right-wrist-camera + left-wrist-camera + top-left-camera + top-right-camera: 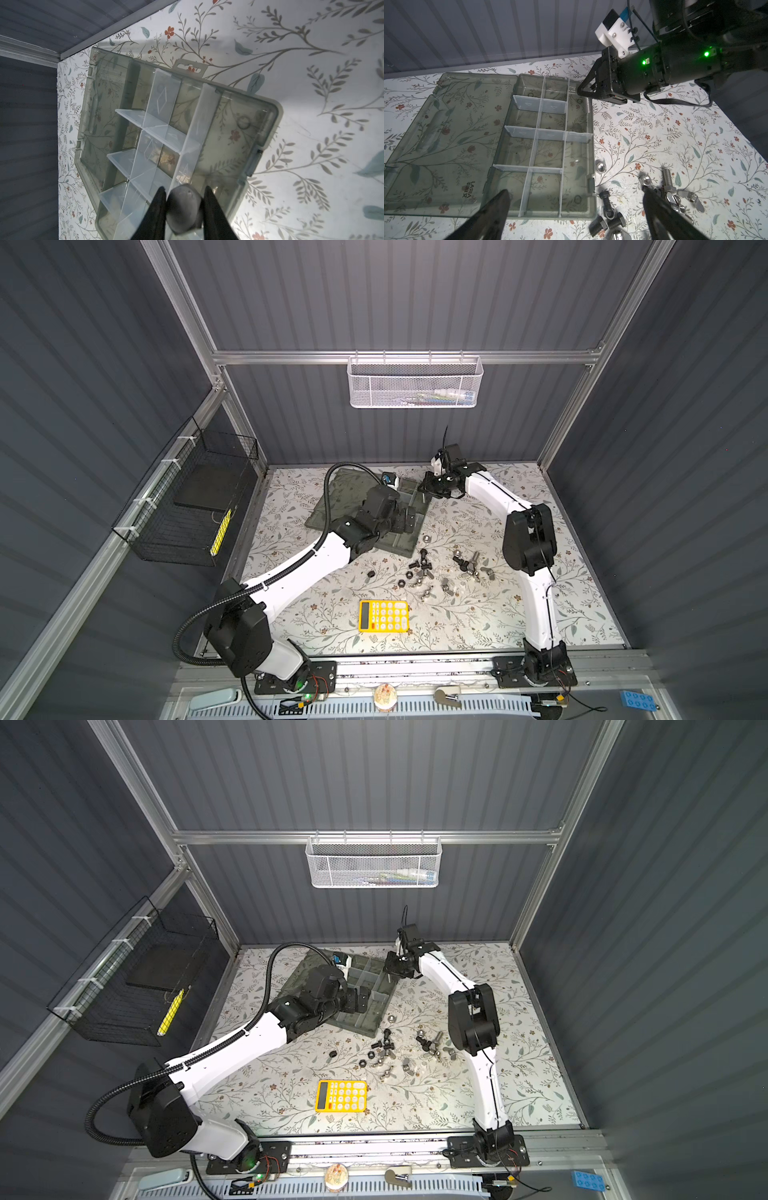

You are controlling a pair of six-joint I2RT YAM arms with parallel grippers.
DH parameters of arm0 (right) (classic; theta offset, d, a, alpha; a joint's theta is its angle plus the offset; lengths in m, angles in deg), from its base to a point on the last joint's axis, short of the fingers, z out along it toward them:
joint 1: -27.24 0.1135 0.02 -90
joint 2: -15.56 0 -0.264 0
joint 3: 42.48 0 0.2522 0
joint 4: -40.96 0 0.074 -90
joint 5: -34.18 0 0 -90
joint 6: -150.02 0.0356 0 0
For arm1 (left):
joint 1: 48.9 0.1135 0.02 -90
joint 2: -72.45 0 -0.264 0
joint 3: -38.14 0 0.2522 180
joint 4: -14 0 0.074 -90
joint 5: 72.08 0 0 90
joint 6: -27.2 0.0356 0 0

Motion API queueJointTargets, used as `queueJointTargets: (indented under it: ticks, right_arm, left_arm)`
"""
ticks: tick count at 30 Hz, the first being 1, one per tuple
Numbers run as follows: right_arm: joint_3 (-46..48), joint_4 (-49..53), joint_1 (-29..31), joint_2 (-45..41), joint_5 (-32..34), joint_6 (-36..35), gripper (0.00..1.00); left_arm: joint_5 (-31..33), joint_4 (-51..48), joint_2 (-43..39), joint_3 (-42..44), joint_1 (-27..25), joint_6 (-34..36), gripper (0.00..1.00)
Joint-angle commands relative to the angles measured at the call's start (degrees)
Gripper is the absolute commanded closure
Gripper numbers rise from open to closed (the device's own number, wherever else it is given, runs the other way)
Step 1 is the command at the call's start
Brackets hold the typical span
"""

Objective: Sort the screws and nuts into containers
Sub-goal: 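Carry the bolt with the right gripper over the organizer compartment, then open the right gripper to drop the bolt into the compartment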

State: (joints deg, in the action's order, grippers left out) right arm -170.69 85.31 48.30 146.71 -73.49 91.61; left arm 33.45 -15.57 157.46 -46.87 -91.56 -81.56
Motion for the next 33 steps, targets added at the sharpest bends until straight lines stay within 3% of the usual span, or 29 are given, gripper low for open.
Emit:
queueJointTargets:
  ticks: [1,19,29,33]
  right_arm:
    - [-1.58,-1.49,0.12,1.45,-0.62,1.81,0.79]
    - [-2.29,-1.58,0.21,4.75,0.33,1.38,0.66]
    - [-3.32,0.32,0.2,2.47,1.19,0.22,0.52]
    - [-2.35,0.99,0.21,0.15,2.77,-1.11,0.42]
  left_arm:
    - [0.43,-0.52,-0.91,-0.2,1.07,1.36,0.0]
    - [-6.38,-1.72,-0.55,0.45,3.72,1.51,0.0]
    - [-6.36,-5.26,-1.61,-1.71,4.16,3.74,0.0]
    - [-6.38,-6.06,-2.39,-2.23,4.19,3.4,0.0]
